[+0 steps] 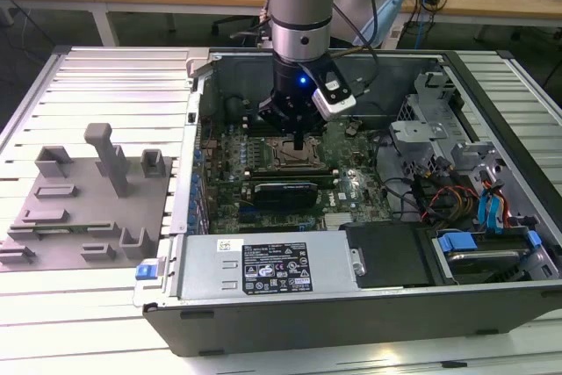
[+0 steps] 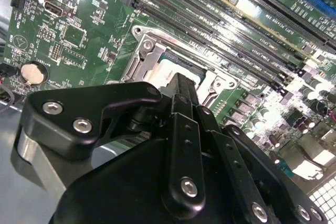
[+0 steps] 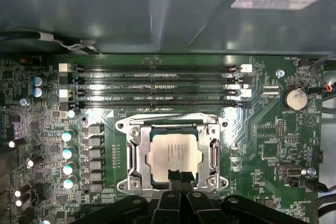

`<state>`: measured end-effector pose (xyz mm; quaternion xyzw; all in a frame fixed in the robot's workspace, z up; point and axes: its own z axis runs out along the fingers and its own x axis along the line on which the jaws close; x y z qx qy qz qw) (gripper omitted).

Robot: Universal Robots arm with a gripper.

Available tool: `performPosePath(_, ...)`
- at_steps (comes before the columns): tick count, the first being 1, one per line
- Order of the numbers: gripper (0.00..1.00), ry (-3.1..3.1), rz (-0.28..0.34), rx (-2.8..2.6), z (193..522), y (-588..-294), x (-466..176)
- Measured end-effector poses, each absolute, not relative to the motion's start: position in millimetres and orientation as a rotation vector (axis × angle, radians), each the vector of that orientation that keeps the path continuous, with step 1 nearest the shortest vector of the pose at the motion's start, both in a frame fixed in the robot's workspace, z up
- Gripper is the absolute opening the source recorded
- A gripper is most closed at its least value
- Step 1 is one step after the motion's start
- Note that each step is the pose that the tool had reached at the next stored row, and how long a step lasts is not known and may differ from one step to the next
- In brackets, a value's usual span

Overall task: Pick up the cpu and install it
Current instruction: 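Install the second cpu locking lever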

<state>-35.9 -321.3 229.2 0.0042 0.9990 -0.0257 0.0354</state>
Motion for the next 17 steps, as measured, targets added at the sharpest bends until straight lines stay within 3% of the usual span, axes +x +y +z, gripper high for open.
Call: performPosePath(17,0.11,3.070,-0.079,0.013,237,-337,-36)
